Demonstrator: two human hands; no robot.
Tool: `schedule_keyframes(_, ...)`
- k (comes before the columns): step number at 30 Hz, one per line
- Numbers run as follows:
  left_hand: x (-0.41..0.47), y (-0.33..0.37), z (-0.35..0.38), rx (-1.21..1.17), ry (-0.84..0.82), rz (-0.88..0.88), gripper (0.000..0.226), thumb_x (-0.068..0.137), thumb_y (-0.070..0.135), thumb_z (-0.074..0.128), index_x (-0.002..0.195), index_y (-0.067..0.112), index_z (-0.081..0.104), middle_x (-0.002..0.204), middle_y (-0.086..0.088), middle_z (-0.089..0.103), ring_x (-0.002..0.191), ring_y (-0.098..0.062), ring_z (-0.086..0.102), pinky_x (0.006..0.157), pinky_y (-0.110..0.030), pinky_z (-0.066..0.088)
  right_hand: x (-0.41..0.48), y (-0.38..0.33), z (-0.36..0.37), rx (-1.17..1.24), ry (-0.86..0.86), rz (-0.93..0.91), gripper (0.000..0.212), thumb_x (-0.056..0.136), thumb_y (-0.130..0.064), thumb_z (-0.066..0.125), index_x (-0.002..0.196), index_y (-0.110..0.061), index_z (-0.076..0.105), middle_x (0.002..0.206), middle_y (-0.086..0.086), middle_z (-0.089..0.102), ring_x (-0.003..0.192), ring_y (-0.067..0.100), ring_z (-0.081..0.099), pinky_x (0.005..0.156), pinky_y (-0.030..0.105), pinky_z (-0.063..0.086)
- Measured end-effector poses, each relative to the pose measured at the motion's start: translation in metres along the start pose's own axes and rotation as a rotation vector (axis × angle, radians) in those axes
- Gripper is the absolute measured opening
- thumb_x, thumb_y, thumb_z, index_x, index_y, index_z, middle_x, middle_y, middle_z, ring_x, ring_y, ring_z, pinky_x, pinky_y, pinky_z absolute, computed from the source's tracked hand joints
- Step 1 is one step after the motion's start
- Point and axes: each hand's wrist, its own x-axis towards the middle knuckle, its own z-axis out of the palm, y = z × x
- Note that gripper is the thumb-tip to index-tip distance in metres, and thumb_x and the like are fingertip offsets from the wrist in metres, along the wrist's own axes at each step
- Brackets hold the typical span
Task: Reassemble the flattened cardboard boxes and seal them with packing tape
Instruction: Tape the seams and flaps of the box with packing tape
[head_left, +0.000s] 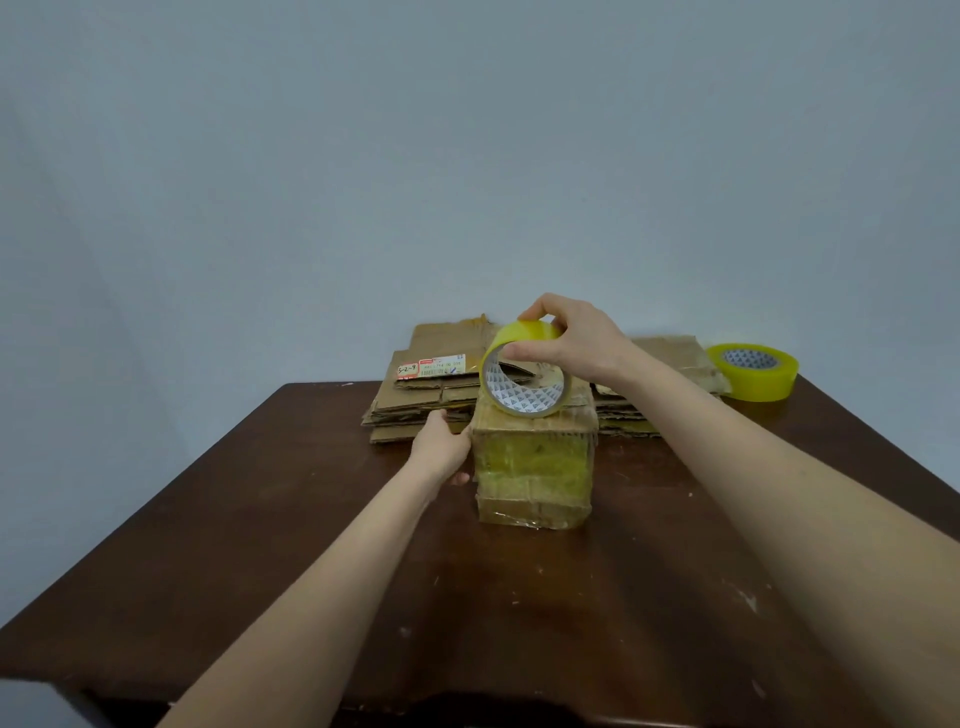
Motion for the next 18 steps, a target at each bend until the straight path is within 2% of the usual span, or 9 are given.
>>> schedule_keyframes(1,0.000,0.000,-0.001,0.007,0.062,0.092,0.051,0.096,0.017,0.052,0.144,0.011,0.035,0.124,-0.012,0.059,0.066,-0.017,0.062,0.048,-0.019,0.050,0.000,0.000,0.000,-0.003,0.009,0.002,0.039,0.070,-0.049,0.079,0.096,-0.029,0.059,0.092,-0.005,0.055,0.084,0.014,0.051,0.062,0.023,0.037)
schedule_keyframes(3,-0.007,0.006,-0.004,-0.119,0.158,0.302,0.042,0.097,0.008,0.046,0.139,0.011,0.046,0.129,-0.001,0.059,0.103,-0.013,0.062,0.084,-0.020,0.051,-0.001,0.000,0.002,-0.006,0.029,0.004,0.039,0.070,-0.048,0.080,0.096,-0.029,0.058,0.094,-0.004,0.055,0.086,0.016,0.051,0.061,0.022,0.037)
schedule_keyframes(4,-0.015,0.012,-0.004,-0.215,0.124,0.363,0.042,0.098,0.010,0.045,0.140,0.012,0.046,0.133,0.007,0.053,0.118,-0.007,0.052,0.098,-0.021,0.042,-0.001,0.000,0.003,-0.005,0.038,0.003,0.039,0.070,-0.048,0.080,0.096,-0.029,0.058,0.094,-0.004,0.055,0.086,0.016,0.051,0.061,0.022,0.037)
schedule_keyframes(6,-0.031,0.020,0.004,-0.306,-0.070,0.436,0.052,0.097,0.025,0.050,0.146,0.019,0.035,0.139,0.017,0.039,0.129,-0.001,0.037,0.108,-0.023,0.030,-0.002,-0.001,0.004,0.013,0.050,0.004,0.039,0.070,-0.047,0.080,0.097,-0.029,0.059,0.093,-0.005,0.055,0.087,0.016,0.051,0.062,0.021,0.037)
schedule_keyframes(8,-0.037,0.017,0.012,-0.148,-0.147,0.520,0.061,0.094,0.031,0.055,0.149,0.024,0.028,0.143,0.012,0.042,0.131,-0.006,0.039,0.108,-0.027,0.032,-0.001,0.000,0.004,0.018,0.044,0.008,0.041,0.070,-0.047,0.080,0.102,-0.029,0.061,0.097,-0.005,0.056,0.093,0.016,0.052,0.068,0.025,0.040)
schedule_keyframes(11,-0.033,0.015,0.011,0.044,-0.040,0.553,0.053,0.098,0.025,0.050,0.147,0.020,0.032,0.139,0.004,0.049,0.127,-0.013,0.044,0.095,-0.022,0.035,-0.004,0.007,0.004,0.038,0.007,0.020,0.053,0.071,-0.046,0.080,0.119,-0.033,0.060,0.114,-0.007,0.060,0.108,0.015,0.055,0.091,0.032,0.046)
schedule_keyframes(12,-0.033,0.016,0.009,0.093,-0.020,0.552,0.050,0.098,0.025,0.049,0.145,0.019,0.035,0.137,0.002,0.051,0.124,-0.015,0.047,0.091,-0.022,0.036,-0.008,0.011,0.004,0.098,0.005,0.052,0.058,0.072,-0.041,0.081,0.124,-0.031,0.057,0.117,-0.005,0.060,0.110,0.016,0.056,0.094,0.034,0.046)
schedule_keyframes(15,-0.030,0.018,0.008,0.220,-0.019,0.599,0.042,0.098,0.028,0.047,0.139,0.018,0.043,0.134,0.001,0.054,0.121,-0.016,0.049,0.088,-0.023,0.036,-0.022,0.019,0.001,0.352,0.033,0.159,0.057,0.071,-0.027,0.084,0.119,-0.021,0.055,0.099,0.000,0.063,0.093,0.017,0.062,0.081,0.033,0.051)
schedule_keyframes(18,-0.025,0.016,0.009,0.388,-0.036,0.684,0.039,0.101,0.029,0.040,0.137,0.015,0.046,0.141,0.001,0.047,0.129,-0.016,0.043,0.100,-0.029,0.037,-0.022,0.016,-0.009,0.294,0.093,0.123,0.046,0.068,-0.030,0.085,0.106,-0.019,0.061,0.092,0.003,0.064,0.081,0.015,0.061,0.066,0.025,0.046)
